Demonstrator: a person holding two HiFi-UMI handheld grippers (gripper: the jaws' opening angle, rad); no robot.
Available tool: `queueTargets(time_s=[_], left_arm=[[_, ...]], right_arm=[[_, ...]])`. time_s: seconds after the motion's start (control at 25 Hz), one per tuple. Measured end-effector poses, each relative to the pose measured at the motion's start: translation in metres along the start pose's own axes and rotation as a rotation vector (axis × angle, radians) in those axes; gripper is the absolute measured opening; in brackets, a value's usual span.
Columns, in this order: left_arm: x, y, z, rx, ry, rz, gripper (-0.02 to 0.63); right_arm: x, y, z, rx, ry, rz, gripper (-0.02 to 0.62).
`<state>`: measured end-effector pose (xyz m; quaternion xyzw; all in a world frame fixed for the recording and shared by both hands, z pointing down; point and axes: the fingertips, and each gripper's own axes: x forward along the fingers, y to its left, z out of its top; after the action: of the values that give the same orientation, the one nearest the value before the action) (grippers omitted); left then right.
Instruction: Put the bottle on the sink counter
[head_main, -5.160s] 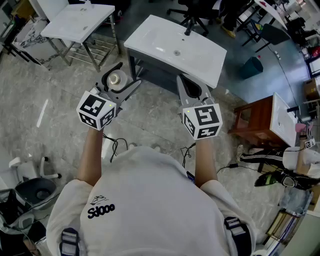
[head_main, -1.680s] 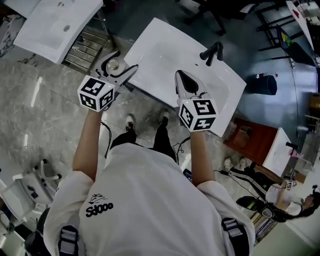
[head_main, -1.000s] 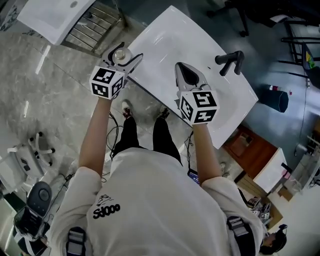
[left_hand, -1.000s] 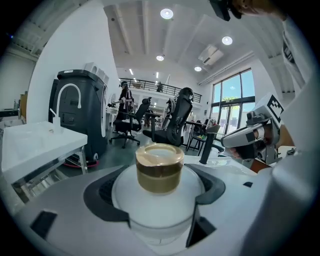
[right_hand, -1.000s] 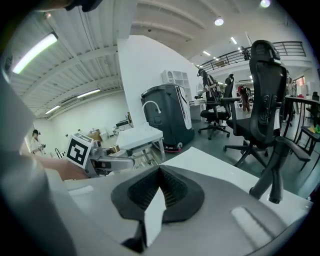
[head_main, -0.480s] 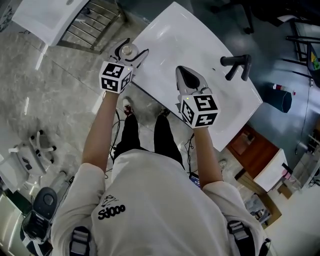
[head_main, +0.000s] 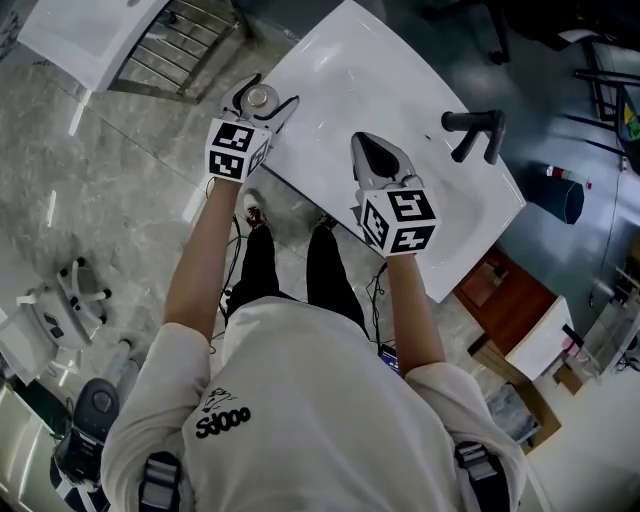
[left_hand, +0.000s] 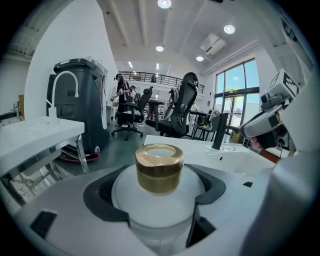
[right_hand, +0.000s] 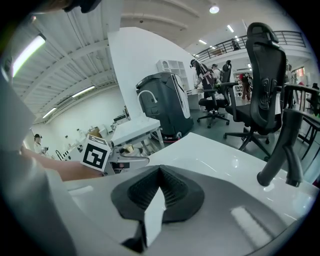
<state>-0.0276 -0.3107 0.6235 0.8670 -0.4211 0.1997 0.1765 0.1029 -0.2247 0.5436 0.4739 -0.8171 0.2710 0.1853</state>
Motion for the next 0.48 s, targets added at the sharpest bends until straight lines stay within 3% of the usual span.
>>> queueTargets(time_s=[0.48], left_arm=[[0.0036, -0.0035, 0.0003, 0.022, 0.005, 0.019, 0.347]], right_arm=[[-0.0015, 0.0001, -0.0034, 0.011, 0.014, 0.006, 0.010]])
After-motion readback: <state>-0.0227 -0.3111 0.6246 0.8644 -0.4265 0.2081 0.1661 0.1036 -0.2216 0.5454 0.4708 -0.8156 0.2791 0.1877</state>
